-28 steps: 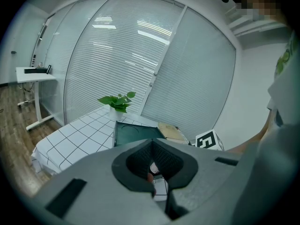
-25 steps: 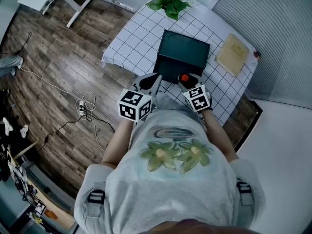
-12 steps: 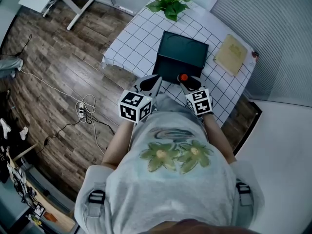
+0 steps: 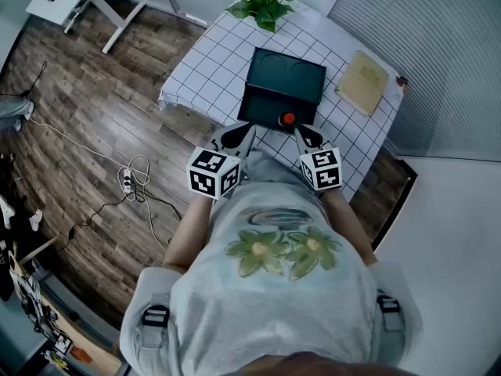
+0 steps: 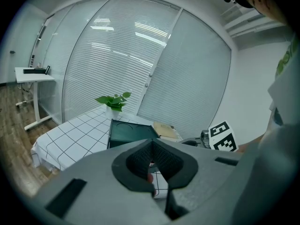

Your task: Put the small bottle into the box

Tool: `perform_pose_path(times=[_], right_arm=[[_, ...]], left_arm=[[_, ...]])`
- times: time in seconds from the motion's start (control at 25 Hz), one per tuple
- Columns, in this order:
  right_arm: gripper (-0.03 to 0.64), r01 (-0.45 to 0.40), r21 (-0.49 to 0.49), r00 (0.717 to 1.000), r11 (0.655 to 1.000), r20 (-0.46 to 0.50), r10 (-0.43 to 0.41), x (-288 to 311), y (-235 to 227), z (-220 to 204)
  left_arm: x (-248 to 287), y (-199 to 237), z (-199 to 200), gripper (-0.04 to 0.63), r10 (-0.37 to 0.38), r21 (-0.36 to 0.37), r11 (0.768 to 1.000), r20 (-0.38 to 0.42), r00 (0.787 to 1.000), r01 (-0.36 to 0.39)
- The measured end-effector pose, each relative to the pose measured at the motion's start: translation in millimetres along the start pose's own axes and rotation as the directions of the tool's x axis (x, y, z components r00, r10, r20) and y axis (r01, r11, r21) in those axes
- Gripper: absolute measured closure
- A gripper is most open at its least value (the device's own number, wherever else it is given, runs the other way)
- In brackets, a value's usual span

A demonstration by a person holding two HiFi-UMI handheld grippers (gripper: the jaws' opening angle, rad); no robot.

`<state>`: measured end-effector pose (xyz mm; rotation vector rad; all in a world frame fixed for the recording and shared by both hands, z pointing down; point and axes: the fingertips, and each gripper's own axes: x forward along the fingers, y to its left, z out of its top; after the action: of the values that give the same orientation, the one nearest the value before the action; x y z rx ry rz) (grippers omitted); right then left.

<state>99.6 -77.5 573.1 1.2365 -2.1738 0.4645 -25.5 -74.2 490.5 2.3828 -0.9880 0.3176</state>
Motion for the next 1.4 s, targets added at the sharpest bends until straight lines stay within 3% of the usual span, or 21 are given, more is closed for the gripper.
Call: perform_pose_path(times=[0.36, 1.4], right_arm=[[0.609, -0.025, 0.024, 0.996, 0.999, 0.091, 0.023, -34, 14, 14], [0.609, 0.005, -0.027, 0.993, 1.0, 0.117, -0.002, -68, 39, 11]], left_arm=[[-5, -20, -13, 0.588, -0.017, 0.002, 1.0, 0.0, 1.0, 0.017], [-31, -42, -30, 0.588, -0.025, 0.002, 1.0, 0.016, 1.0, 0.025]])
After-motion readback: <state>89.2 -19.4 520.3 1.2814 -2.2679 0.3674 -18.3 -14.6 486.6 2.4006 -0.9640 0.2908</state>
